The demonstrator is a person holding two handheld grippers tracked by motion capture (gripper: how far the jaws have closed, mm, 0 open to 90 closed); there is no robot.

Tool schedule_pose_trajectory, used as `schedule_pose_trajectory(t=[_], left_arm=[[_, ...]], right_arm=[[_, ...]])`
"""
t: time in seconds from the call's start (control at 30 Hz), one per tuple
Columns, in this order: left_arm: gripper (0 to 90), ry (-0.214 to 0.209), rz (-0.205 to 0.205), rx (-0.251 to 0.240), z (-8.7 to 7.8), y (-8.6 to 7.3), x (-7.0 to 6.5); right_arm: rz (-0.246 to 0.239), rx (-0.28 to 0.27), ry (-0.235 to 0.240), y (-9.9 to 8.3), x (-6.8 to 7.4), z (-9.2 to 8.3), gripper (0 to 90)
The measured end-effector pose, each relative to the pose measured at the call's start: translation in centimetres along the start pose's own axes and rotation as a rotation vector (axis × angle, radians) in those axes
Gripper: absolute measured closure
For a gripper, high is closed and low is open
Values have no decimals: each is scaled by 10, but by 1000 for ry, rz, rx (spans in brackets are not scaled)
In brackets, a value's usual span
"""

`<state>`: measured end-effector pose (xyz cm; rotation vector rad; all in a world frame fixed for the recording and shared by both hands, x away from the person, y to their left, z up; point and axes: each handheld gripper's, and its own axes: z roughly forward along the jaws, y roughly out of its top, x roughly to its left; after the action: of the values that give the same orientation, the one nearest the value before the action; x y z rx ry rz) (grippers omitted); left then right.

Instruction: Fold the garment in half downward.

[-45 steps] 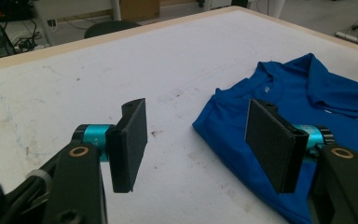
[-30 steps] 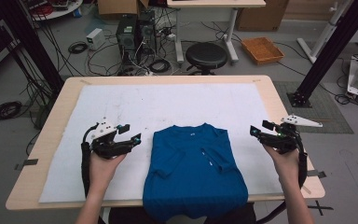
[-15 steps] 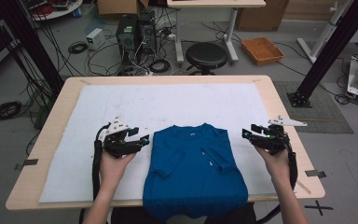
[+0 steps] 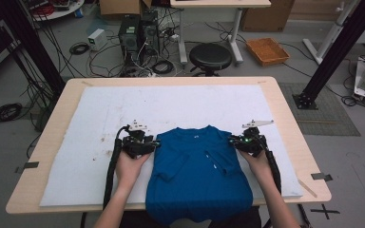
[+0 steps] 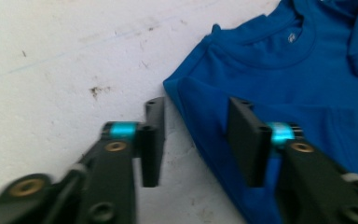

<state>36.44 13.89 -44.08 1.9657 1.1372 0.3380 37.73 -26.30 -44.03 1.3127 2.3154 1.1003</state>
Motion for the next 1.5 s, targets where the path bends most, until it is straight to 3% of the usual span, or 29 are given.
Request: schedule_pose_trajectory(t=[0.17, 0.3, 0.37, 0.43, 0.53, 0.67, 0.83, 0.9, 0.93, 1.1, 1.23, 1.37, 1.47, 1.5], left_arm=[[785, 13, 17, 13, 4, -3, 0], [789, 23, 11, -9, 2, -3, 0], [708, 38, 2, -20, 1, -2, 1], [587, 31, -14, -40, -2, 1, 3], [553, 16, -6, -60, -3, 7, 4], [535, 2, 6, -57, 2, 18, 3], [536, -17, 42, -6, 25, 36, 0], [538, -19, 44, -5, 29, 37, 1], [538, -16, 39, 26, 37, 39, 3], [539, -6, 39, 68, 49, 40, 5], [547, -5, 40, 66, 51, 40, 4], [595, -14, 68, 77, 51, 39, 0], [663, 39, 130, 81, 51, 39, -5], [725, 39, 122, 77, 52, 38, -6]], right_arm=[[12, 6, -25, -3, -4, -3, 891], [24, 3, -34, -4, -9, -5, 888], [33, -5, -30, -4, -9, -7, 778], [38, -23, -28, -1, -10, -10, 743], [38, -58, -30, 7, -13, -14, 696], [37, -61, -41, 17, -14, -12, 683], [-8, -26, -30, 33, -9, 8, 683], [-16, -7, -26, 36, -8, 18, 683], [-18, 5, -24, 38, -8, 22, 682], [-31, 34, -24, 40, -9, 38, 670], [-42, 50, -11, 39, -9, 42, 659], [-62, 53, -16, 39, -7, 44, 664], [-87, 59, -34, 40, -5, 44, 732], [-103, 61, -24, 40, -3, 44, 813]])
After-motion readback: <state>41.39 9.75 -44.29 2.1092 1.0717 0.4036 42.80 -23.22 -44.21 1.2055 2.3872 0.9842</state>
